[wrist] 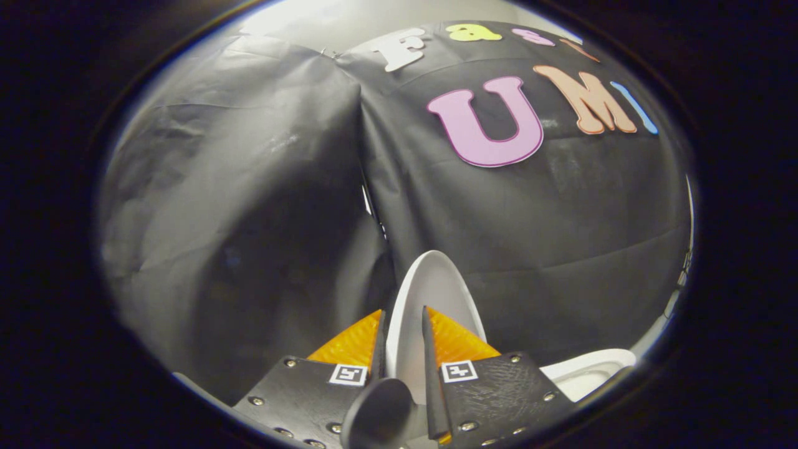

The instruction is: Open the toilet lid.

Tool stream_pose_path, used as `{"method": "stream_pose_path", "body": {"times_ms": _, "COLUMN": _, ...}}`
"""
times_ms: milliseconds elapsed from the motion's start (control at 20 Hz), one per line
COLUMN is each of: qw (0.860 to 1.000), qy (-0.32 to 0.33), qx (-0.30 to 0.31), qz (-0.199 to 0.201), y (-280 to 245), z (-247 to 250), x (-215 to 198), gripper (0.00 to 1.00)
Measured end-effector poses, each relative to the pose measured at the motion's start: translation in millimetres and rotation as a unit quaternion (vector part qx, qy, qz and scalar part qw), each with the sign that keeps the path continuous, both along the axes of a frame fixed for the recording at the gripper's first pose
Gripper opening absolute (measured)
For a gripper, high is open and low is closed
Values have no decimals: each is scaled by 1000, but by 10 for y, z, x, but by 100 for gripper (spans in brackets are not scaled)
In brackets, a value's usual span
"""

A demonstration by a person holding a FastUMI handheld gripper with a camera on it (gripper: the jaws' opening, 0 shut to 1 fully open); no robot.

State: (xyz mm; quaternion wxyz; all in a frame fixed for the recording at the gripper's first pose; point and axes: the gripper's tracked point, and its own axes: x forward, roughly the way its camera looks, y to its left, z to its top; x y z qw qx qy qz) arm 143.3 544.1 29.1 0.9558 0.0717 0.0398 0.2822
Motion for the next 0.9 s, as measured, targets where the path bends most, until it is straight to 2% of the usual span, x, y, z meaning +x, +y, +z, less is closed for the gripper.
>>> {"method": "stream_pose_path", "body": {"times_ms": 350, "qw": 1000, "qy": 10, "qx": -12, "qz": 13, "y": 248, "z": -93, "x": -66, "gripper": 29}}
{"method": "stream_pose_path", "body": {"times_ms": 650, "qw": 1000, "qy": 12, "qx": -10, "qz": 3, "y": 233, "z": -89, "x": -110, "gripper": 29}}
{"method": "stream_pose_path", "body": {"times_ms": 900, "qw": 1000, "qy": 16, "qx": -5, "qz": 15, "y": 245, "z": 46, "x": -139, "gripper": 53}}
